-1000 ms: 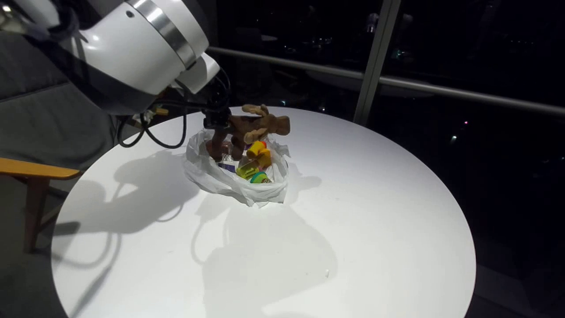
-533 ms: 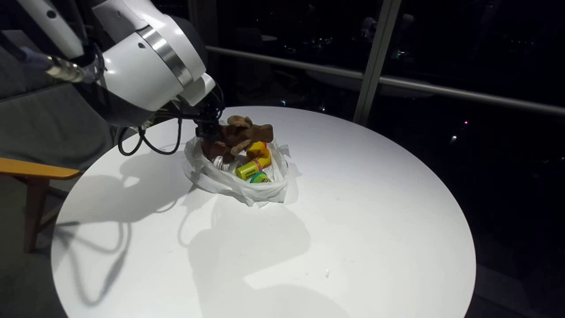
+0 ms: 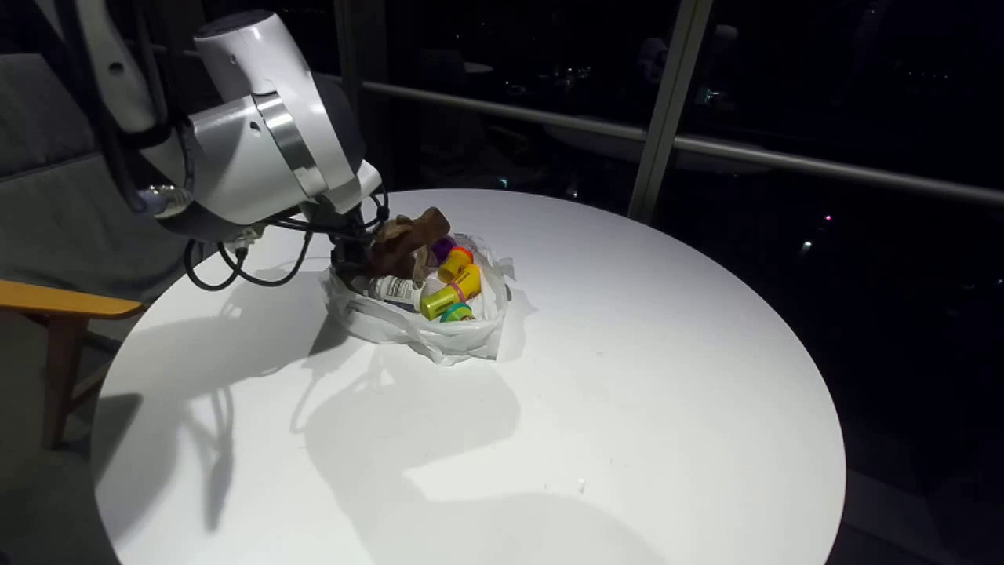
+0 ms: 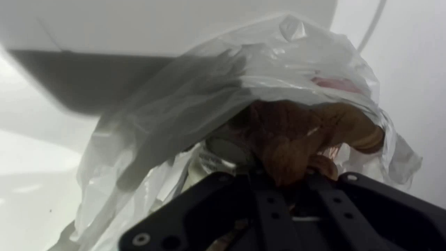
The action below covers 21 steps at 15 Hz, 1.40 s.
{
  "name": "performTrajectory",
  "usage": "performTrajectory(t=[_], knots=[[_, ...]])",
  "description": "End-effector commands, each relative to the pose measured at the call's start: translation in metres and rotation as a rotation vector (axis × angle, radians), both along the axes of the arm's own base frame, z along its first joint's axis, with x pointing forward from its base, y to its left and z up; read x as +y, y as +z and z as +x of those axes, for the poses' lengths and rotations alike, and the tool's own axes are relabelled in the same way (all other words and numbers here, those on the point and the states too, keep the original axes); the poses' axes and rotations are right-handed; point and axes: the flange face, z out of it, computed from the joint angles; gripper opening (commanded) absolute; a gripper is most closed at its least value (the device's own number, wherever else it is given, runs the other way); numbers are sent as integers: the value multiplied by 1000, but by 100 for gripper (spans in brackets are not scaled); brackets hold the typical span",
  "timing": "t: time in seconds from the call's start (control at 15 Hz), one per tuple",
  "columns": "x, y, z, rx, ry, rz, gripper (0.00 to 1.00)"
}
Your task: Pick up all the objects from the table and put them on the plastic
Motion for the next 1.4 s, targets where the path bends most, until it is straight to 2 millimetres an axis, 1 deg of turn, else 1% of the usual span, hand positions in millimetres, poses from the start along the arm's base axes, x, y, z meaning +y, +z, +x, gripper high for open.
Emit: performTrajectory(t=[0.0,0.13,0.2,0.27,0.33,0.4,0.47,0.53,0.6,0.67,0.8,0.87,1.0,1.13,1.33], knots=[[3,-25,0,104,55,56,8],[-5,-24,7,150,41,45,9],[-11,-20,11,157,25,33,38],[-13,-13,14,154,11,22,39],[-12,-2,15,150,-7,10,46],[-3,10,14,147,-20,-1,53],[1,19,13,142,-32,-16,62],[9,32,9,139,-48,-34,69],[20,46,1,140,-55,-54,75],[32,61,-7,124,-55,-74,84],[53,89,-19,117,-88,-123,97],[62,102,-25,124,-121,-157,100],[76,129,-44,160,-189,-247,100],[78,146,-67,233,-246,-335,100],[70,171,-102,382,-284,-472,100]])
